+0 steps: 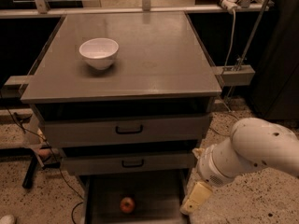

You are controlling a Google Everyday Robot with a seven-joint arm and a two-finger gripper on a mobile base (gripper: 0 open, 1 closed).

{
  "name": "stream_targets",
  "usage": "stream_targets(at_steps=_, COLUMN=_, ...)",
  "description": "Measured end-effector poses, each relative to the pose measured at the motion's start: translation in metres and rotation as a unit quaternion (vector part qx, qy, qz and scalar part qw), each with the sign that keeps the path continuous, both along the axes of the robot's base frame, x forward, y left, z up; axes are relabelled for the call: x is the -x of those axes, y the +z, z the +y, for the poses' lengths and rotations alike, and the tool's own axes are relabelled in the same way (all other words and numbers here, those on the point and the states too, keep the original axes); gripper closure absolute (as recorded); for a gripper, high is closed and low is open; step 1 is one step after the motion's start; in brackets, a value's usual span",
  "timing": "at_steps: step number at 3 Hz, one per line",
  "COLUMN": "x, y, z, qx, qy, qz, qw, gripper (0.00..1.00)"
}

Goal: Pick apple from bottom drawer and place on counter

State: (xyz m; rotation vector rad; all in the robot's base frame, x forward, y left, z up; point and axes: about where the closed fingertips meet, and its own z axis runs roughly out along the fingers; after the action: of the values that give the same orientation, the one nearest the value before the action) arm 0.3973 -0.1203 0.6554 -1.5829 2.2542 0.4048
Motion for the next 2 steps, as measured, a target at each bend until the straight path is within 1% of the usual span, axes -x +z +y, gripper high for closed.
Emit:
stream_targets(at_steps=1, x=0.0000, y=-0.0002, z=0.0002, qx=0.000, qy=0.000, qz=0.000, qw=1.0000, gripper=0.00)
stream_targets(at_steps=2, x=0.0011, y=-0.0067, z=0.0054, qx=-0.009, qy=-0.001, qz=0.007, qw=0.9999, gripper=0.00)
